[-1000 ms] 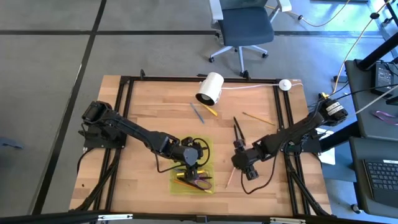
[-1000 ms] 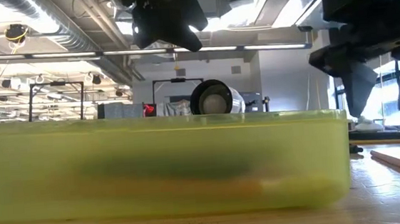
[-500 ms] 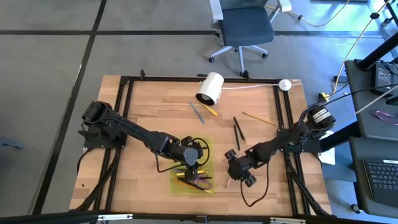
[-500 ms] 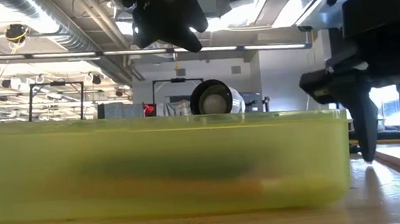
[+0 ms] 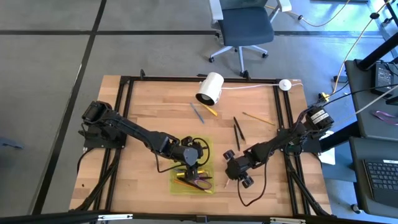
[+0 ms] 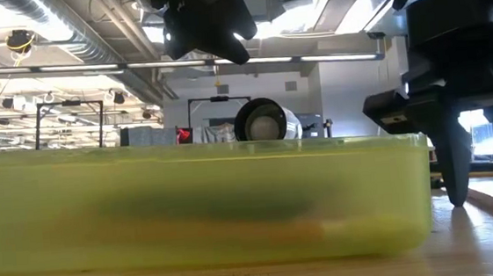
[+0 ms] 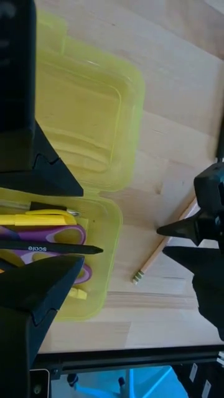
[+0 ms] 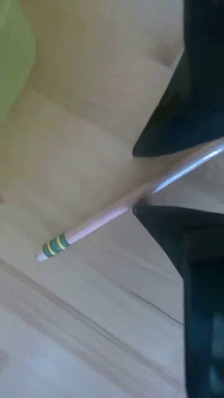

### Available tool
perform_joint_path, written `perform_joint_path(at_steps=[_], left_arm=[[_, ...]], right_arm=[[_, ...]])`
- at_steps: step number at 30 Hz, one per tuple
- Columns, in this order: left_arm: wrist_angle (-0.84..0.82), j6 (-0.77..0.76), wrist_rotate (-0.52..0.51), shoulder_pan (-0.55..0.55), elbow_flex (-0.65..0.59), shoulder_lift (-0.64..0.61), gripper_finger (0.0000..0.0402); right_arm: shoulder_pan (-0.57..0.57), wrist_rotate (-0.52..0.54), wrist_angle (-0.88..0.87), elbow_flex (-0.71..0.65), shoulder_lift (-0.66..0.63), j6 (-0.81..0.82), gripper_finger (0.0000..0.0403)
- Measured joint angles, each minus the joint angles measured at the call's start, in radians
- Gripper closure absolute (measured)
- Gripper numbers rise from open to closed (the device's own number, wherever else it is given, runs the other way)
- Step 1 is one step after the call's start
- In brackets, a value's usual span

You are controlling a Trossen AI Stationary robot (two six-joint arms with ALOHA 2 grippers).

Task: Pick & place school supplies into a supply box
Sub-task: Put the pink pencil into the yellow supply box

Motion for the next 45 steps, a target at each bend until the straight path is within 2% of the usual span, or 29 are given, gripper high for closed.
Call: perform_joint_path(at_steps=[6,14,17,21,28,36,45], left_arm=[[0.0,0.0,0.0,0.0,0.0,0.0,0.0247],[0.0,-0.012,0.0,-0.001,0.0,0.0,0.0246],[0.0,-0.012,0.0,-0.005,0.0,0.0,0.0248],[0.0,-0.02,0.0,-0.013,0.0,0.0,0.0247],[0.001,-0.027,0.0,-0.021,0.0,0.0,0.0246],[0.005,-0.036,0.0,-0.022,0.0,0.0,0.0248],[0.005,-0.035,0.0,-0.022,0.0,0.0,0.0245]], right_arm=[[0.007,0.047,0.007,-0.001,0.001,0.188,0.0321],[0.073,0.192,0.021,-0.003,0.008,0.508,0.0381],[0.111,0.253,0.041,-0.002,0.028,0.637,0.0381],[0.168,0.375,0.062,0.001,0.063,0.795,0.0359],[0.258,0.564,0.096,-0.004,0.093,0.916,0.0336],[0.289,0.616,0.107,-0.006,0.101,0.981,0.0345],[0.289,0.616,0.132,-0.007,0.1,0.981,0.0345]])
